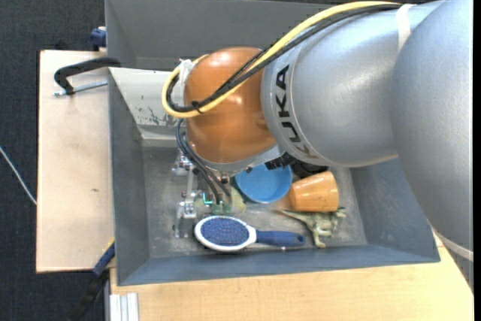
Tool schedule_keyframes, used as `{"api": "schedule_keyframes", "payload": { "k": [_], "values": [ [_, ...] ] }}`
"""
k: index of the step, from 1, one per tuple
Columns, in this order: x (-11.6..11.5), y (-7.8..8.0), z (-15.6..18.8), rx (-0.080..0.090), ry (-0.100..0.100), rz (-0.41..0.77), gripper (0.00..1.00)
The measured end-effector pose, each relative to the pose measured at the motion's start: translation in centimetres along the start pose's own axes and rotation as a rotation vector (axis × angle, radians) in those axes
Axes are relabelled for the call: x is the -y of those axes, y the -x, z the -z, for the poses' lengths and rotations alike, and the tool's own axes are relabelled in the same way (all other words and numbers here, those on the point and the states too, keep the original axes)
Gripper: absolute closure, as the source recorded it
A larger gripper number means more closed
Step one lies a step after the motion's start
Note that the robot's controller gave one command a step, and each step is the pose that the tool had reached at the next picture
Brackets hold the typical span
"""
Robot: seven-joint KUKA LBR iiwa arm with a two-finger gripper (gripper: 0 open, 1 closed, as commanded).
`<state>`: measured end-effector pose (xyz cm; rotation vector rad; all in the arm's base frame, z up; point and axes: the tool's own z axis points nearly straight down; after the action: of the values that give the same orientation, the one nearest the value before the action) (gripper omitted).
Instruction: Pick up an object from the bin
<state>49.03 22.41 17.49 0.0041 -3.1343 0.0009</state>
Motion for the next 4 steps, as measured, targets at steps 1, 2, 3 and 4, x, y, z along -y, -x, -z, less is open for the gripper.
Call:
{"api": "schedule_keyframes", "payload": {
  "k": [1, 2, 3, 4],
  "values": [
    [9.3, 1.6, -5.1, 0.005, -0.002, 0.234, 0.0],
    [9.0, 1.7, -5.0, 0.008, 0.002, 0.237, 1.0],
    [9.0, 1.6, -5.0, 0.008, 0.001, 0.236, 0.0],
    [9.6, 1.6, -9.2, 0.01, 0.004, 0.578, 0.0]
  ]
}}
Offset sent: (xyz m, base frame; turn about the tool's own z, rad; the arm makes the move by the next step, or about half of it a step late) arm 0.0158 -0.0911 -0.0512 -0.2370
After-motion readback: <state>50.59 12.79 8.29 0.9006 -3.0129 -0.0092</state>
